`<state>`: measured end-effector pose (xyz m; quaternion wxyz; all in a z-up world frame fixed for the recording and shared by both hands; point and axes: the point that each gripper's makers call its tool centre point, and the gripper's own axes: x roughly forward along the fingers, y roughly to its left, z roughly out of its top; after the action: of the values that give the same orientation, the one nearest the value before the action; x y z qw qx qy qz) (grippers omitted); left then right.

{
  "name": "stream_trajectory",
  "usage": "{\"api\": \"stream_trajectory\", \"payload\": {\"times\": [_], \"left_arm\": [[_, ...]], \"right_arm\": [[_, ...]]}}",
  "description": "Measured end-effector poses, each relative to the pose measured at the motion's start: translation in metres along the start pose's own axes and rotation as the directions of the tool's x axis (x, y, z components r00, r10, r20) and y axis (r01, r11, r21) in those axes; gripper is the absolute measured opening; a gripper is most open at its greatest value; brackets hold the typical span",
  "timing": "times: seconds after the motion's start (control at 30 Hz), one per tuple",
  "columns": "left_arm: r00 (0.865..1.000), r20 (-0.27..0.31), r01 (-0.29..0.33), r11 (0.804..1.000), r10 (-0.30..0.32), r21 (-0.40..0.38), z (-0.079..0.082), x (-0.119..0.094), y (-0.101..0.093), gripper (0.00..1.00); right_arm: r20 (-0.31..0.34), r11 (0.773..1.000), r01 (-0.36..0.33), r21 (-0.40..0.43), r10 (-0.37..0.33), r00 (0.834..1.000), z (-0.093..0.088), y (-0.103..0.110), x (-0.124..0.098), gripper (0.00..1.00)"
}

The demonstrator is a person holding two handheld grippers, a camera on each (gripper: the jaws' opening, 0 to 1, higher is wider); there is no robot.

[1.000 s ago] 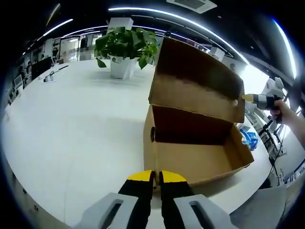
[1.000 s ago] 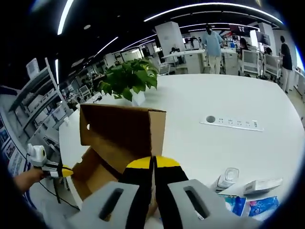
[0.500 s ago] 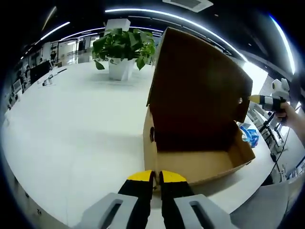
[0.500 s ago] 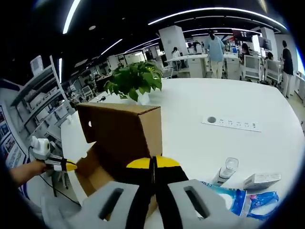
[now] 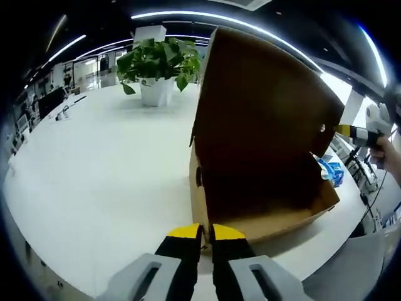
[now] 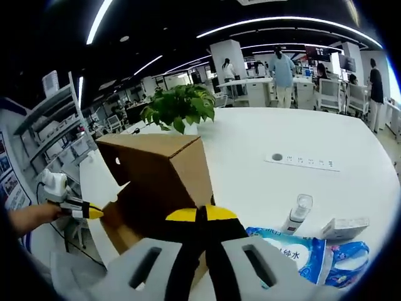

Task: Operate the shoe box by opening the lid, removing the specified soft item, and placing it in the target area until the item is outside and the box remains undamaged.

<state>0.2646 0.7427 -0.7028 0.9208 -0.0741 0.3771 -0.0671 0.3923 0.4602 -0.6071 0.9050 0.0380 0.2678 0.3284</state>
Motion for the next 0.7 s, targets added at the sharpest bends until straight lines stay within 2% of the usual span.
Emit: {"api": "stream_trajectory", "payload": {"times": [0.37,0.7], "left_arm": [[1.000,0.006,0.006,1.000,-0.006,0.031,0.002,-0.001,0.000,0.06],[0.998,0.065,0.003,0.999,-0.006,0.052,0.026,-0.015,0.000,0.10]], "right_arm": [[0.016,1.000,0.013,-0.005,-0.013,1.000,-0.011,0.006,-0.007,0.01],[0.018,0.998,0.021,-0.052,-0.020,1.000,-0.024,0.011,-0.013,0.02]]}}
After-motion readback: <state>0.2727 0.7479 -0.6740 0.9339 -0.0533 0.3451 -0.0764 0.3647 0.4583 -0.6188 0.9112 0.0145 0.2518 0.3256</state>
